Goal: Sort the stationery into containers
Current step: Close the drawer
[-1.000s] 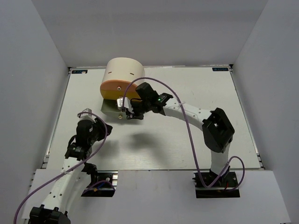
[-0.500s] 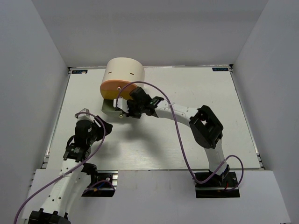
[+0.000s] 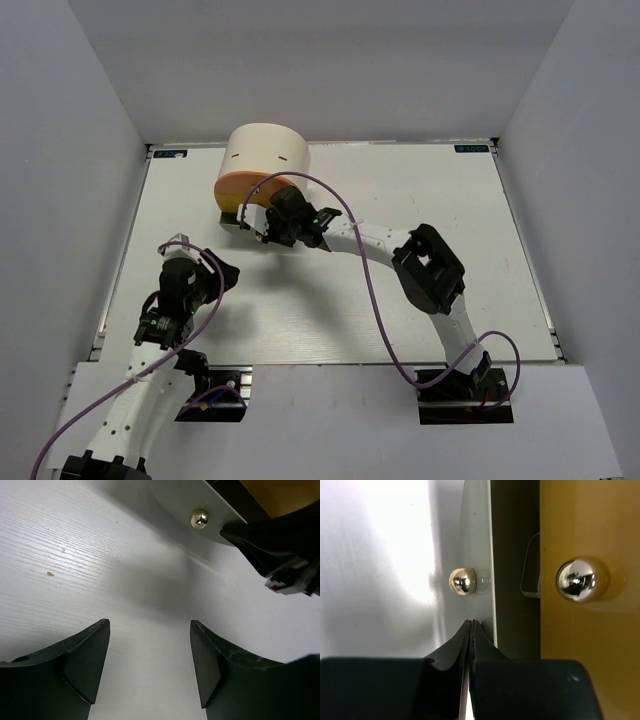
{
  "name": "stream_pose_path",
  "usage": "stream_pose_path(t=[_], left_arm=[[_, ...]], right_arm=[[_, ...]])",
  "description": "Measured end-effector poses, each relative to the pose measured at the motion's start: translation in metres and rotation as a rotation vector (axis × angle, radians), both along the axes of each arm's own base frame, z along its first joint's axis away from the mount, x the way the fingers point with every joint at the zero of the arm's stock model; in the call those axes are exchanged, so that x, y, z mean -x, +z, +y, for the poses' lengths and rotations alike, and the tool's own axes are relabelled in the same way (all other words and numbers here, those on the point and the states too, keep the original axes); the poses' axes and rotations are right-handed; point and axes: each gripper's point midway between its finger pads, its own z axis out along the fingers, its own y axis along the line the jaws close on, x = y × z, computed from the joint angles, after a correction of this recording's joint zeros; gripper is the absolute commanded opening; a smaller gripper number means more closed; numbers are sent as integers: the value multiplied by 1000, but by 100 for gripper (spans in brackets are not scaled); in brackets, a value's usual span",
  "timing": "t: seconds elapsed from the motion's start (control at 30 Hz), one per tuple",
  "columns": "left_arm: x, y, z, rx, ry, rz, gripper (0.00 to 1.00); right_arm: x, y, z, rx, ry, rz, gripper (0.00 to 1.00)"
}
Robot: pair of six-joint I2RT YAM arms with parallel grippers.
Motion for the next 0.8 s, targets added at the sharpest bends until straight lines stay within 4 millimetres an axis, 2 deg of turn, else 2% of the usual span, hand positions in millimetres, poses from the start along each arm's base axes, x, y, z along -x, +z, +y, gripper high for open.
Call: stream_pose_path(t=[0.23,0.57,0.8], left_arm=[[1,7,1,8,8,-15,75],[4,5,1,13,17,-1,75],[4,5,1,13,18,0,75]], right_arm=[[-18,-7,4,9,-54,-42,2],[-43,6,3,-20,-147,-151,1],[-50,3,-2,-9,-189,-215,0]])
